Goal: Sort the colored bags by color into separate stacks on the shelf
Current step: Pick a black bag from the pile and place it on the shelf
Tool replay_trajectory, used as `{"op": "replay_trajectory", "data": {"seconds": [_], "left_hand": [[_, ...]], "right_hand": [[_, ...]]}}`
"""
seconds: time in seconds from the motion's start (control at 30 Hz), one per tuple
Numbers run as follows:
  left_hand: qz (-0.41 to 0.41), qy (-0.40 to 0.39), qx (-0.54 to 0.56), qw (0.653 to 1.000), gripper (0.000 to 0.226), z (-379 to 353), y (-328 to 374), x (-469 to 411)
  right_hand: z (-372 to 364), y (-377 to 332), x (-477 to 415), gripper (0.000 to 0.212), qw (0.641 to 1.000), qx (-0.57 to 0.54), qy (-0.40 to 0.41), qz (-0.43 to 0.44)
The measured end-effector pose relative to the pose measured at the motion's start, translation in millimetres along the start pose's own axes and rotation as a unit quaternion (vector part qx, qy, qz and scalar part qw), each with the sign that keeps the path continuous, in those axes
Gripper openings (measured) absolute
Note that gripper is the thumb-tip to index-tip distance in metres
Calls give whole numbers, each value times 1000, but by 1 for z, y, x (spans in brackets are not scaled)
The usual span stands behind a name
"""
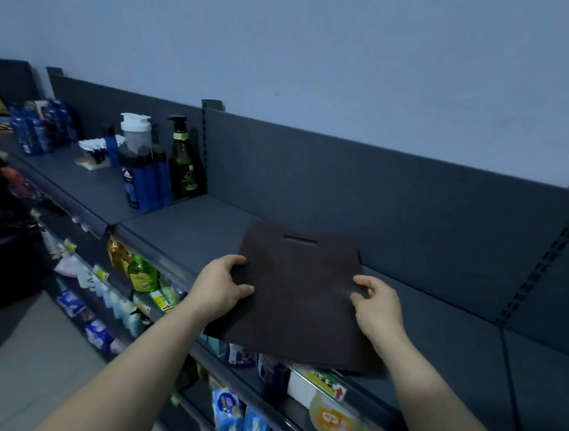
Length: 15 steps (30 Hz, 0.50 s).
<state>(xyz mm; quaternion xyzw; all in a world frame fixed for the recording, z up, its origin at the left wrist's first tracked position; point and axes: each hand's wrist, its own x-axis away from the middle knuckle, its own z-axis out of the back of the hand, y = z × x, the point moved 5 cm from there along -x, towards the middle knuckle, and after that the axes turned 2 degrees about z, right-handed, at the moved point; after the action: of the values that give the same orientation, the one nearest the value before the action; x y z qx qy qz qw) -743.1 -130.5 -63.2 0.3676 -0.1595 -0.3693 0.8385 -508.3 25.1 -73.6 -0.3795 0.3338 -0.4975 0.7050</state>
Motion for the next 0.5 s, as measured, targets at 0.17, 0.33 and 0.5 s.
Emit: {"op": "replay_trajectory", "data": {"seconds": [0.17, 0.33, 0.5], "left_hand": [[6, 5, -31, 999, 68, 25, -26, -48], [23, 16, -14, 1000, 70, 50, -51, -99], [35, 3, -16, 999, 71, 64, -80, -142]], "right_hand": [[-54, -21, -32, 34, 999, 26, -28, 23], [-109, -41, -65, 35, 998, 28, -52, 33], [-155, -51, -83, 36, 996, 39, -71, 27]]}}
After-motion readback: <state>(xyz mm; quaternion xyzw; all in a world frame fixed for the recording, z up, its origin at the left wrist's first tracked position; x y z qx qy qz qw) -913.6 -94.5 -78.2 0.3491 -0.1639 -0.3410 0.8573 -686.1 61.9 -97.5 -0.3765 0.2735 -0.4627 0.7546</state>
